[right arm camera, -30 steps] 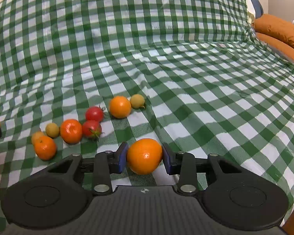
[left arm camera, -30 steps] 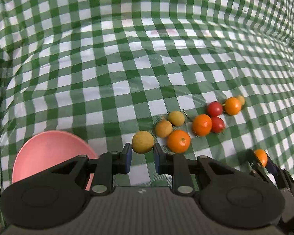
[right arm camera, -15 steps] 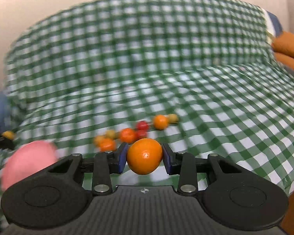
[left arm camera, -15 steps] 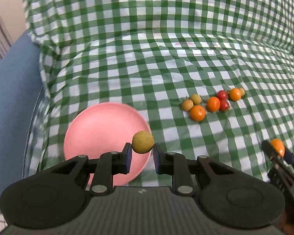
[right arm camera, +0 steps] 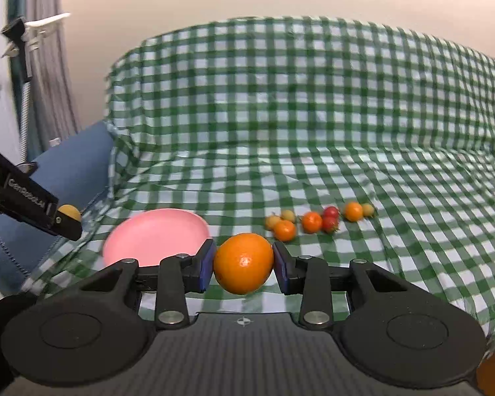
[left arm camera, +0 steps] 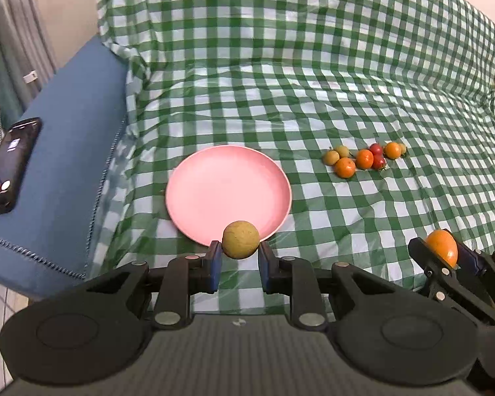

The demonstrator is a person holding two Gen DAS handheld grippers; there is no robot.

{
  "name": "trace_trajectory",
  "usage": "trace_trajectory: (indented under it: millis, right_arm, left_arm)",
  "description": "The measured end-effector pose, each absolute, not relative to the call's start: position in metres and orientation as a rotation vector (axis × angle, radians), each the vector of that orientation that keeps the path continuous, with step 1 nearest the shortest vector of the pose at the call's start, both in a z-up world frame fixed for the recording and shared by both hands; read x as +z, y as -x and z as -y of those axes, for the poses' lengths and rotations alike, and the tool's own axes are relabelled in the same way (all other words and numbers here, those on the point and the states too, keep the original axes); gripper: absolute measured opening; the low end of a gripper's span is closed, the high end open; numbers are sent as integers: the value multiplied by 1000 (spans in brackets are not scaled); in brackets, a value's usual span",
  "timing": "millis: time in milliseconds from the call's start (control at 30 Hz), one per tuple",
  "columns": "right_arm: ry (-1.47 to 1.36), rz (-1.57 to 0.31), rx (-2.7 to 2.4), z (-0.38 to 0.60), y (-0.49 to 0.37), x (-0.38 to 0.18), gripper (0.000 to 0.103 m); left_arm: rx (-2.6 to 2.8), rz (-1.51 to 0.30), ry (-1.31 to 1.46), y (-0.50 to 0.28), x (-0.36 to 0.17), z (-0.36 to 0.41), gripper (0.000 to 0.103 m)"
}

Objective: Organize fruits
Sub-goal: 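Carry the plum and orange to the pink plate and open both tools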

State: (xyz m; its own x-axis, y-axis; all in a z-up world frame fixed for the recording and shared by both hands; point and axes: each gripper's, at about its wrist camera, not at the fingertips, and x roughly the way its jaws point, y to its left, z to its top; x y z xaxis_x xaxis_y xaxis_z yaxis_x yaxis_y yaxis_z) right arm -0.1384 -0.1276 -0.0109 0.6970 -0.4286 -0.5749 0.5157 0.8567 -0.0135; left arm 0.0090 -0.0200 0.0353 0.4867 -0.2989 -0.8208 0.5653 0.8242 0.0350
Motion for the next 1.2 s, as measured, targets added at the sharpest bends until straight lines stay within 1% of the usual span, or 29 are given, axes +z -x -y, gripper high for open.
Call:
trace_trajectory:
  millis: [233, 400, 700, 967, 1200]
  right_arm:
    - [-101, -606, -480, 104, 129, -2, 39]
    - [-81, -614, -463, 101, 118, -1, 39]
    - [-98, -628, -468, 114, 106, -6, 39]
    - [-101, -638, -442, 130, 67, -19, 39]
    - [-122, -678, -410, 142, 33, -43, 39]
  left_arm:
    - [-511, -923, -266, -13, 38, -11, 26]
    - [-491, -919, -260, -20, 37, -17, 26]
    - [-484, -930, -258, -36, 31, -11, 26]
    - [-487, -954, -250, -61, 20, 3, 26]
    - [-483, -998, -248, -87, 1, 13, 26]
